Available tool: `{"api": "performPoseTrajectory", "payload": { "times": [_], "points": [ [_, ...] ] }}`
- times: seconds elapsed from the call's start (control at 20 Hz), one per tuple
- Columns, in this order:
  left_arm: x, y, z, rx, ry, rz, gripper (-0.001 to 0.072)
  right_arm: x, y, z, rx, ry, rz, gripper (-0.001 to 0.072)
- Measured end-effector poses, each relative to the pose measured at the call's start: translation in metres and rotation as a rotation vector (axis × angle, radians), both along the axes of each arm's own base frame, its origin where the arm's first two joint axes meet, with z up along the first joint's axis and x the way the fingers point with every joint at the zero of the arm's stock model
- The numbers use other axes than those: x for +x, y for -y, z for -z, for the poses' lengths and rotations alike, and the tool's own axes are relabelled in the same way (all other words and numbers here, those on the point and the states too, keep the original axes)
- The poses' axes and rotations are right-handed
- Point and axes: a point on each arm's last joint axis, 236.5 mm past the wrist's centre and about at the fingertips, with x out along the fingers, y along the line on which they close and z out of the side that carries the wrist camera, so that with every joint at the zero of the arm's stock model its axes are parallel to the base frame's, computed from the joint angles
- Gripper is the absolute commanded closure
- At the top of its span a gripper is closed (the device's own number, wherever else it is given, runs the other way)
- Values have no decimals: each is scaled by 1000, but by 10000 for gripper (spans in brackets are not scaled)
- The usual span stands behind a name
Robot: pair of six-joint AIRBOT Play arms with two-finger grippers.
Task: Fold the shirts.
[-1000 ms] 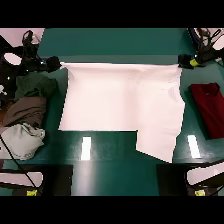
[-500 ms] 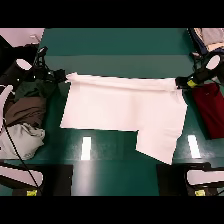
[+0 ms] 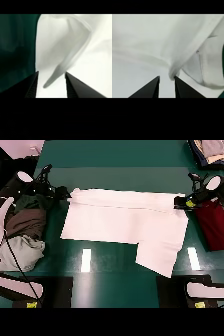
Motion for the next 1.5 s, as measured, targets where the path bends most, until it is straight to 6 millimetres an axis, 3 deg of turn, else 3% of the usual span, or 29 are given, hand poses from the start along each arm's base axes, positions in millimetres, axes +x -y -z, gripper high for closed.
{"api": "performPoseTrajectory", "payload": {
  "times": [0.2, 0.5, 0.7, 0.9, 1.05, 1.1, 1.15, 1.2, 1.3, 1.45, 1.5],
  "points": [
    [-29, -5, 7, -3, -123, 38, 299, -20, -4, -13, 46, -44, 9, 464],
    [-107, -21, 15, -2, -321, 97, 300, -65, -10, -68, 153, -50, -35, 465],
    [-159, -21, 27, 13, -337, 60, 300, -79, -11, -96, 181, -2, -40, 466],
    [-198, -16, 45, 16, -353, 42, 300, -85, -12, -106, 188, 17, -45, 465],
    [-207, -13, 52, 7, -350, 29, 301, -86, -13, -109, 189, 21, -46, 465],
    [-207, -11, 52, -2, -345, 21, 357, -87, -13, -109, 191, 19, -48, 465],
    [-205, -11, 53, -6, -335, 10, 570, -88, -13, -109, 192, 16, -49, 465],
    [-202, -12, 55, 0, -322, 3, 661, -88, -14, -109, 192, 16, -49, 465],
    [-197, -10, 54, -14, -303, -15, 685, -95, -15, -103, 200, -7, -50, 465],
    [-196, -7, 53, -25, -297, -15, 685, -120, -16, -77, 211, -87, -27, 464],
    [-194, -7, 51, -28, -292, -14, 685, -132, -15, -67, 220, -117, -9, 379]
  ]
}}
